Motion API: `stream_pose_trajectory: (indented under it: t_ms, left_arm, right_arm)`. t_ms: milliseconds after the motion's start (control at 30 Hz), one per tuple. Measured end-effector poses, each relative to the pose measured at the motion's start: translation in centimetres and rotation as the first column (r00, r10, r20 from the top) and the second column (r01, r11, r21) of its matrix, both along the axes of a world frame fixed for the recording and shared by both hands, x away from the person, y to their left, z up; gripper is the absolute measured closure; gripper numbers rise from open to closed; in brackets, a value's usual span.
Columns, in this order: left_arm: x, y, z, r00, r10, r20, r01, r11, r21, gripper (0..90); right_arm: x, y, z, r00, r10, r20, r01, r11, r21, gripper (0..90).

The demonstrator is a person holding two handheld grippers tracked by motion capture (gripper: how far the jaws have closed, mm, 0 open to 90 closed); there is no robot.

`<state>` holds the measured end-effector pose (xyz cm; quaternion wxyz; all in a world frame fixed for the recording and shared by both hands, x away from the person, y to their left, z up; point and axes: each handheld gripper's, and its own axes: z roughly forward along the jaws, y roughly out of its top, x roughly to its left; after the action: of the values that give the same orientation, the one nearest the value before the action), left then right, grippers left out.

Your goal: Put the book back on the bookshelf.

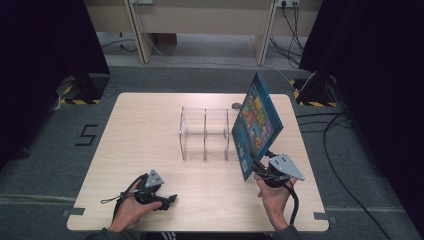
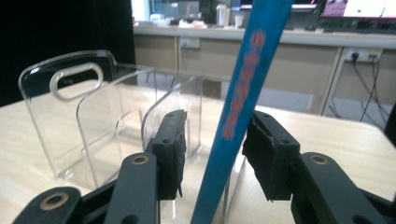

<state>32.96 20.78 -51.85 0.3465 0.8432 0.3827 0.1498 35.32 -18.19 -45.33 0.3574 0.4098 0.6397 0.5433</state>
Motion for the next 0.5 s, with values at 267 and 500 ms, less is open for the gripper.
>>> stream_pose_trajectory:
  t_ms: [267,500]
  left_arm:
    - [0.0,0.0,0.0,1.0,-0.003,-0.002,0.003,1.0,0.003,15.0]
    - [0.0,0.0,0.0,1.0,-0.003,-0.003,0.003,1.0,0.003,14.9]
  right_arm:
    - [-0.4,-0.4,-1.3,0.9946,0.047,-0.092,-0.048,0.999,-0.012,59.1]
    - [-0.9,0.0,-1.7,0.9866,0.073,-0.146,-0.075,0.997,-0.007,59.4]
